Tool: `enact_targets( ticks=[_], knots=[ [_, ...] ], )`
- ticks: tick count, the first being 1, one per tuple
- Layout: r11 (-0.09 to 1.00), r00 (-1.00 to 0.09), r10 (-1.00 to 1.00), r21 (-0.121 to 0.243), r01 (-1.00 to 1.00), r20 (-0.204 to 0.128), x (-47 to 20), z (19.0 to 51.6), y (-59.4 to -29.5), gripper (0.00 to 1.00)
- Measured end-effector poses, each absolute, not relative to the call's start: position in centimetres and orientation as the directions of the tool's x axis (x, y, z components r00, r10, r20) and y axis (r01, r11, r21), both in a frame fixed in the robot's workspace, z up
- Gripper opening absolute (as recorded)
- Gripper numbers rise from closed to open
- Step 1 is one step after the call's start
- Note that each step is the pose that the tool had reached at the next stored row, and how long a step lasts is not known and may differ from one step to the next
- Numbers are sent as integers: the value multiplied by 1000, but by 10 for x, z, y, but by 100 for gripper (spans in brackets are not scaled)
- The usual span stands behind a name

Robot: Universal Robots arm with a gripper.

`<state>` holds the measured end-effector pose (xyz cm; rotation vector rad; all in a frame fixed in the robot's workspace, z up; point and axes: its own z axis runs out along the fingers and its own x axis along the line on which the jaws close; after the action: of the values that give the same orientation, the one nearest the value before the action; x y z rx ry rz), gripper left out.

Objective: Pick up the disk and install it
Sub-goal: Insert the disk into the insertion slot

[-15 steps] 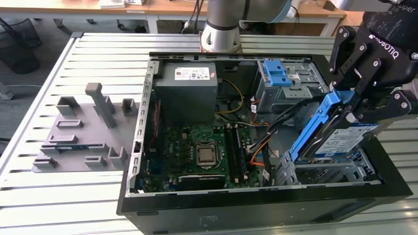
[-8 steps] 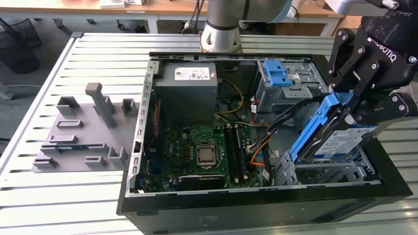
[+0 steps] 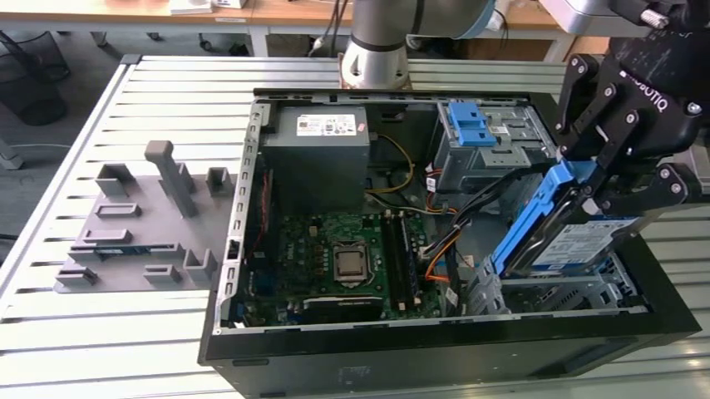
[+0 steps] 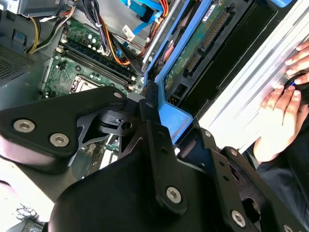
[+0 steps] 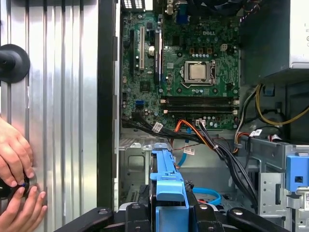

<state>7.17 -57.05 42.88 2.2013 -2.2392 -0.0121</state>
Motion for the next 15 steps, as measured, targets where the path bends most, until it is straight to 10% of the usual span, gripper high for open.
enact_targets(
  ticks=[15],
  knots=[
    [17,-17,-1000,6,-1000,-4,72,416,-570,36]
  ],
)
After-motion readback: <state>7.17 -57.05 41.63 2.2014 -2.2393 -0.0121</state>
